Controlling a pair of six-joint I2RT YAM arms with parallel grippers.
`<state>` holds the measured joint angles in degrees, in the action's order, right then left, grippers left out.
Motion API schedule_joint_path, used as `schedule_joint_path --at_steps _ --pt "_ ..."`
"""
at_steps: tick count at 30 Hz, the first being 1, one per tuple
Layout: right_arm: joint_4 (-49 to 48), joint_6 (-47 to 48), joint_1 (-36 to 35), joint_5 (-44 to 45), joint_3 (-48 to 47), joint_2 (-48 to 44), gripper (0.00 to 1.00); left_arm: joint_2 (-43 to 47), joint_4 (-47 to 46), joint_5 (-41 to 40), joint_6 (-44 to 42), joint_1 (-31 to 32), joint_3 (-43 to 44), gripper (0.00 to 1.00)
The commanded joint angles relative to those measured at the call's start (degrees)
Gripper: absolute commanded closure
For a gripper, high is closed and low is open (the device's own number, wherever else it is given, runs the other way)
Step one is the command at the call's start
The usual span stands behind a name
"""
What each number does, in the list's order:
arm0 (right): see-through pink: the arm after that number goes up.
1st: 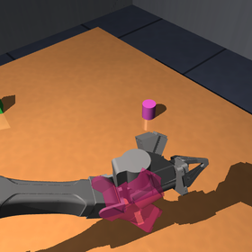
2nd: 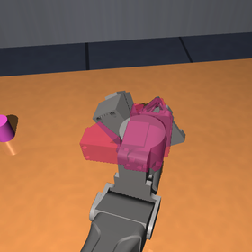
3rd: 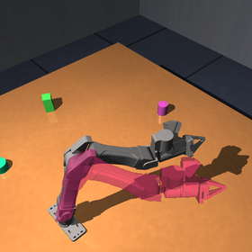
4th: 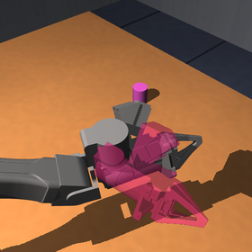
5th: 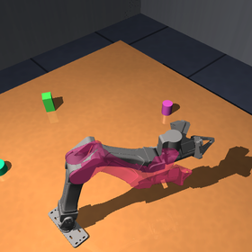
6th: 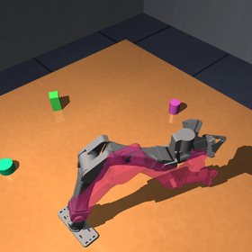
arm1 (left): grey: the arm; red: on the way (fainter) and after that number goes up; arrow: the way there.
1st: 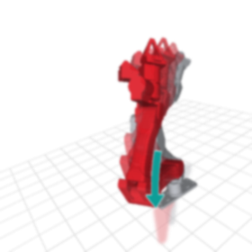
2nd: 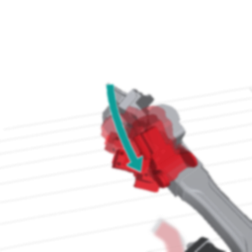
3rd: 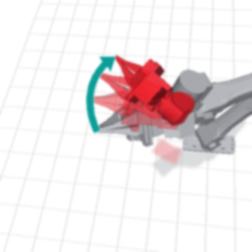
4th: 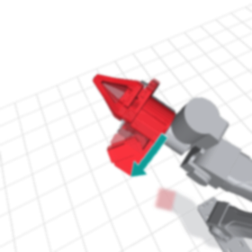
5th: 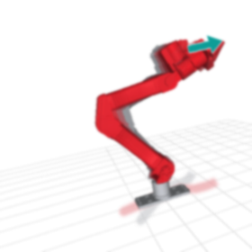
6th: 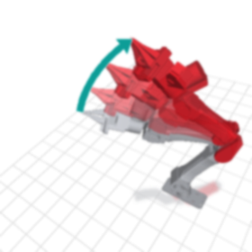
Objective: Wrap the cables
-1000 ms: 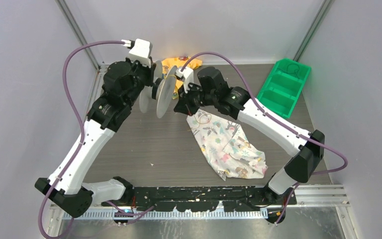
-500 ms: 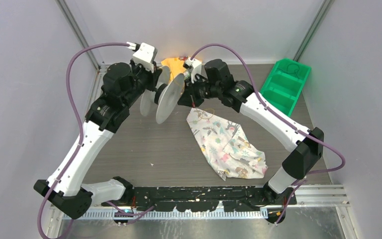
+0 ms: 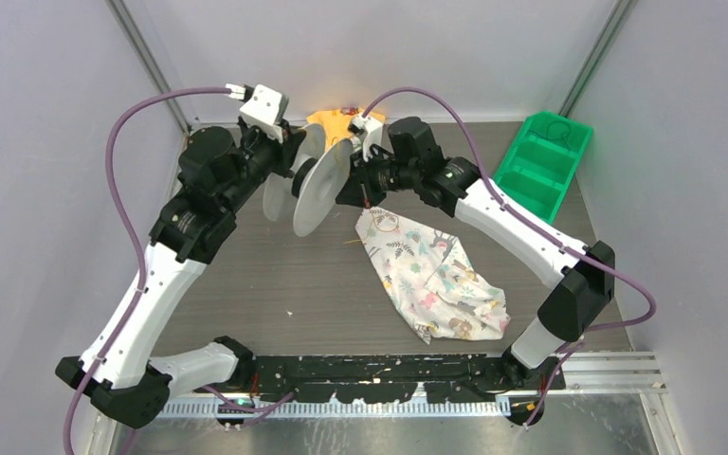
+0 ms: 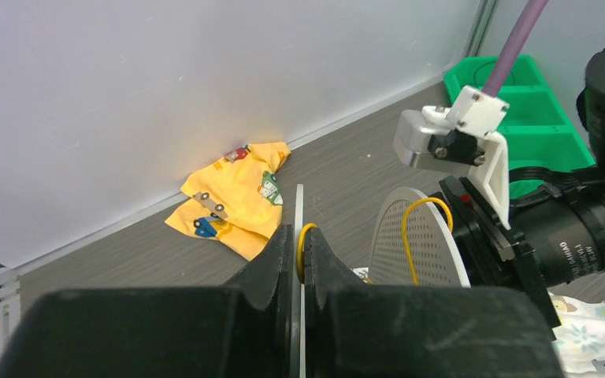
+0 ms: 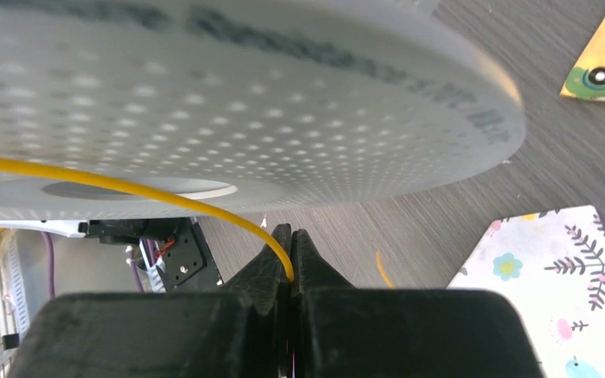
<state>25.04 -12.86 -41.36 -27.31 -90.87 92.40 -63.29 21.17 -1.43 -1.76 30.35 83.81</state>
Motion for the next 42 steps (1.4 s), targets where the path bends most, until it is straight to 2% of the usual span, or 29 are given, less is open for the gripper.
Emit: schedule_joint_path --at_steps 1,7,11,22,26,31,37,42 --pt "-2.93 -1.80 0.19 0.21 2.25 0.11 1.00 1.64 -7.19 2.81 1.49 -0.17 -0.24 1.00" --pt "-4.63 -6.37 0.23 -2.06 5.87 3.57 0.99 0.55 -9.79 6.22 7.19 -0.13 -2.97 1.00" --pt "-5.42 -6.61 0.21 -3.75 6.06 3.63 0.99 -0.40 -10.52 5.52 7.35 -0.14 -2.95 1.00" --pt "-6.52 -3.57 0.29 2.80 6.47 4.03 0.99 -2.58 -12.42 3.40 6.57 -0.20 0.56 1.00" --pt "-8.28 -3.56 1.13 2.98 8.34 2.87 1.00 -1.40 -11.21 6.61 4.99 -0.22 1.81 1.00" --pt "-9.37 -5.34 3.01 2.14 7.65 0.06 1.00 0.14 -7.99 4.13 2.46 -0.25 2.06 0.99" --pt "-9.35 -5.80 5.89 2.19 6.85 -4.77 0.99 2.02 -8.07 3.93 3.60 -0.29 1.20 1.00" --pt "-9.64 -6.69 9.18 0.55 7.06 -4.84 0.99 2.94 -8.68 5.60 4.74 -0.30 1.35 1.00"
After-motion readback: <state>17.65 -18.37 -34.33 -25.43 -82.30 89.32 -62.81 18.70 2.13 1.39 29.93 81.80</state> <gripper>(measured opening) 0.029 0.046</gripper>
